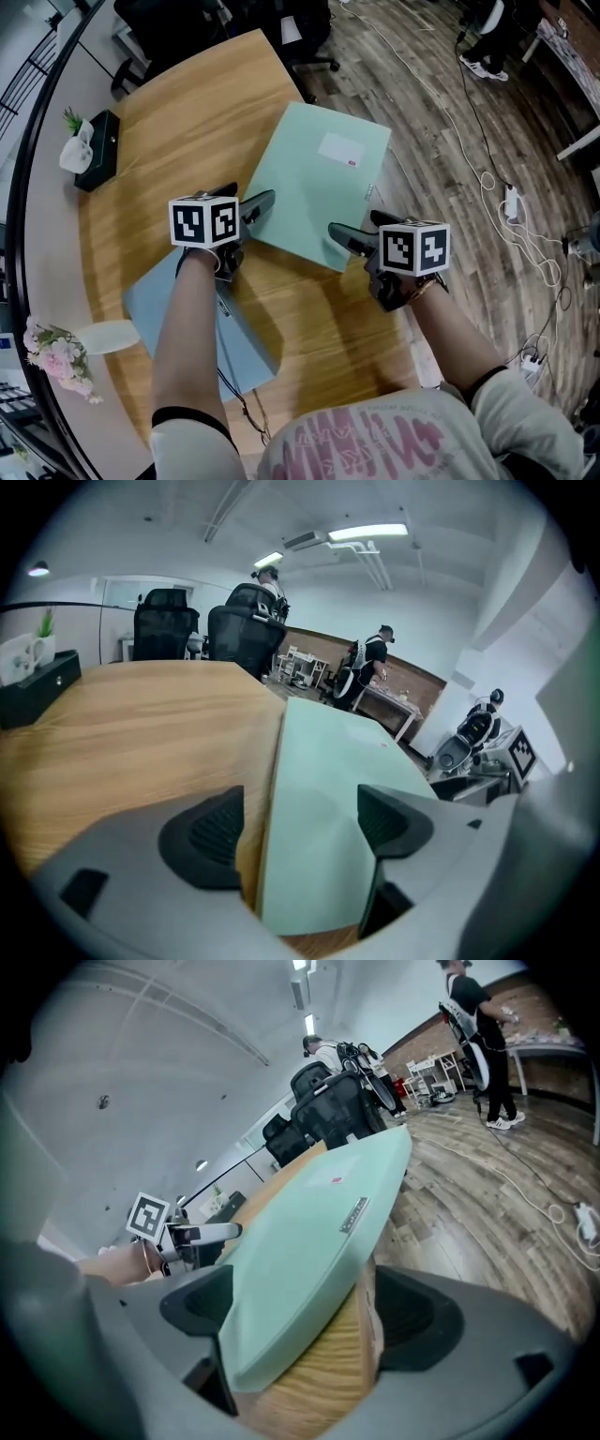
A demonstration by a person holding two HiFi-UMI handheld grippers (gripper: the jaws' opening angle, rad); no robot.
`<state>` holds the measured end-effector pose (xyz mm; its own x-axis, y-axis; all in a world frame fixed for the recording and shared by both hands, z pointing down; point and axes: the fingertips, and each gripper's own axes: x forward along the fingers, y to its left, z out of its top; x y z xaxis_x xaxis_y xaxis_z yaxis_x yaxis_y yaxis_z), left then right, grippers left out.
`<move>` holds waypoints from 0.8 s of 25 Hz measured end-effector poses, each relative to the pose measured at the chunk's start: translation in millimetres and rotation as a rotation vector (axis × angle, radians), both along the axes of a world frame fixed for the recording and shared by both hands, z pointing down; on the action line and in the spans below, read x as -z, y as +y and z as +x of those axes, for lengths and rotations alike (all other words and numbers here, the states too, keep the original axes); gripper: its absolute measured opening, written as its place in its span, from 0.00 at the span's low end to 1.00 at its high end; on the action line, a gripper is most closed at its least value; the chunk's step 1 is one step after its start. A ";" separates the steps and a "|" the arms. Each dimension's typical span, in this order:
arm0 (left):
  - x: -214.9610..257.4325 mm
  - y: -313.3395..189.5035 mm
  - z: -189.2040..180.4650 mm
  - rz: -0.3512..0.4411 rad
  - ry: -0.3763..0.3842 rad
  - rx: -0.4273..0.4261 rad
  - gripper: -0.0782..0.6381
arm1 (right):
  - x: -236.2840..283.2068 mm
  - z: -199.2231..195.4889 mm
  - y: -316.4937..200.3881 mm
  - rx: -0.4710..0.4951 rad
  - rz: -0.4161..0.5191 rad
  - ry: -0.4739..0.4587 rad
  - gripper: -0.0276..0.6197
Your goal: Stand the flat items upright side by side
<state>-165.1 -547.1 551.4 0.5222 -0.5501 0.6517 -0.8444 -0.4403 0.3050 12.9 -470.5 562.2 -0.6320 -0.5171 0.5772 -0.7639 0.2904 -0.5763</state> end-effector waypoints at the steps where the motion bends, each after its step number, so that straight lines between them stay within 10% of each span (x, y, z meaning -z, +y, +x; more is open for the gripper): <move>1: -4.6 -0.4 3.2 -0.011 -0.001 -0.010 0.65 | -1.6 -2.3 -1.4 0.003 -0.013 -0.004 0.76; 12: -13.3 38.3 41.3 -0.134 -0.007 -0.153 0.59 | -15.6 9.4 9.5 0.026 -0.080 0.047 0.71; 20: -20.3 117.1 60.0 -0.358 -0.167 -0.195 0.60 | -19.0 28.3 65.3 0.094 -0.181 0.128 0.72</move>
